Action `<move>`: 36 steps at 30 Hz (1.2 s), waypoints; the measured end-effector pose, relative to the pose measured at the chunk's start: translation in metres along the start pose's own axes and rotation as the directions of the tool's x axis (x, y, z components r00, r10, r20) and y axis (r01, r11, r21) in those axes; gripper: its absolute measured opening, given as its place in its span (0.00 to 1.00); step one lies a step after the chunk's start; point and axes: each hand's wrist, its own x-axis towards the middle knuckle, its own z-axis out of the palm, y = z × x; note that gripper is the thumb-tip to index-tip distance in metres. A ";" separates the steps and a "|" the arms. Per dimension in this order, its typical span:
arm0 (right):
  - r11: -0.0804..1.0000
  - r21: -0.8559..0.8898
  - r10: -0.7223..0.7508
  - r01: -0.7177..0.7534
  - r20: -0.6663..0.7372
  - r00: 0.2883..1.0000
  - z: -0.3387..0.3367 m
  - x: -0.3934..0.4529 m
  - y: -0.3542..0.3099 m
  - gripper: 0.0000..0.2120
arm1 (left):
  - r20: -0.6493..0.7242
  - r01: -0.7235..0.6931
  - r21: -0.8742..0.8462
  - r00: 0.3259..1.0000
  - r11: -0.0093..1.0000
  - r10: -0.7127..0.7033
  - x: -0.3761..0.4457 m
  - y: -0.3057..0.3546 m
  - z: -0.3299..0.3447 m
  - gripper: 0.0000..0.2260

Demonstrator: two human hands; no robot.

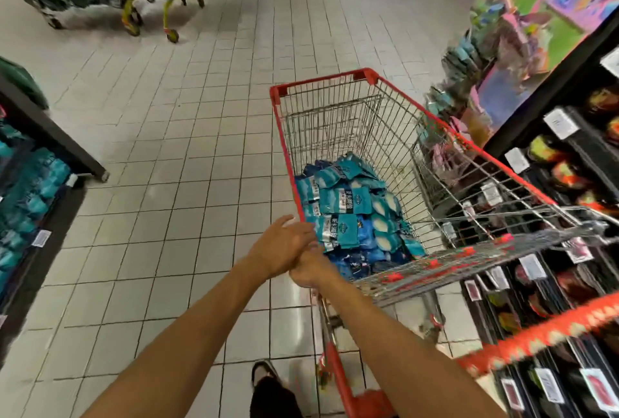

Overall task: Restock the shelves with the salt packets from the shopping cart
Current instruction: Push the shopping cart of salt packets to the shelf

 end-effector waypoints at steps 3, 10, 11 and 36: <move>0.980 0.169 0.134 -0.106 -0.166 0.977 0.013 0.009 0.009 0.23 | -0.052 -0.090 0.034 0.994 0.995 0.091 0.013 -0.021 -0.001 0.17; 0.982 0.101 0.173 -0.158 -0.170 0.970 0.005 0.014 0.010 0.30 | 0.052 -0.206 0.143 0.978 0.968 0.200 0.044 -0.067 -0.007 0.18; 0.982 0.068 0.185 -0.176 -0.160 0.970 0.004 0.010 0.009 0.29 | 0.080 -0.210 0.134 0.976 0.968 0.201 0.052 -0.073 -0.008 0.19; 0.730 0.247 0.684 -0.638 -0.259 0.682 -0.047 0.178 -0.060 0.13 | 0.552 -0.371 0.205 0.808 0.906 0.206 0.286 -0.276 -0.016 0.30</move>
